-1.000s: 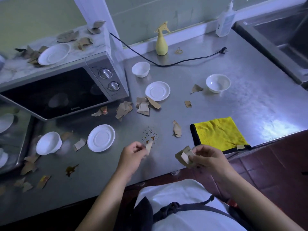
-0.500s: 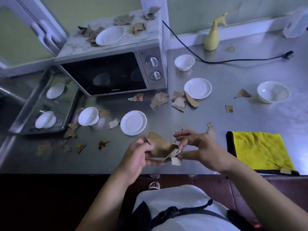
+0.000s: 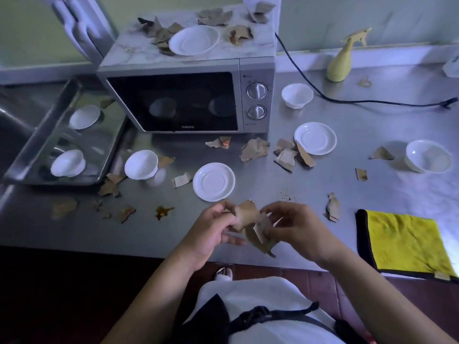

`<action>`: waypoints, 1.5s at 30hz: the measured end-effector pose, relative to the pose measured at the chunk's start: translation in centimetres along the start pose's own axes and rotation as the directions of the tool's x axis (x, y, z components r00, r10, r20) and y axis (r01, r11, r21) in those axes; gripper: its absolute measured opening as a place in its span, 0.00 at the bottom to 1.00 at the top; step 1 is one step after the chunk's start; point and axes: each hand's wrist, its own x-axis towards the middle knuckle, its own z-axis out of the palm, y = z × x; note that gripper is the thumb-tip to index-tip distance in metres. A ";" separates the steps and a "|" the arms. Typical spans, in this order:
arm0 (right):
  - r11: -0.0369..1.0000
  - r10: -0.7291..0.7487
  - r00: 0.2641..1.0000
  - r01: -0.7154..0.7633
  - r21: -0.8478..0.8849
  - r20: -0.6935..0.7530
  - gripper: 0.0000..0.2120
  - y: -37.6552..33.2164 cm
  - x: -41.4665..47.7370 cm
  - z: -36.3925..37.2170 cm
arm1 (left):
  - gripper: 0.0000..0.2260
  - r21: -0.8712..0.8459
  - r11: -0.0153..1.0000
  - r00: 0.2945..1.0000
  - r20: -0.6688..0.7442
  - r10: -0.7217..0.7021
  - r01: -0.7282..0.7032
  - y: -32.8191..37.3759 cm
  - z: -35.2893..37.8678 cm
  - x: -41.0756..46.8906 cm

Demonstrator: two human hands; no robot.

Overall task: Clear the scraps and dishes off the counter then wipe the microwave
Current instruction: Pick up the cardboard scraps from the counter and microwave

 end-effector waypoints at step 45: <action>0.939 0.277 0.808 -0.112 0.326 -0.520 0.10 0.8 0.3 7.0 | 0.06 0.250 0.965 0.932 0.325 -0.161 0.080 1.1 -5.0 4.9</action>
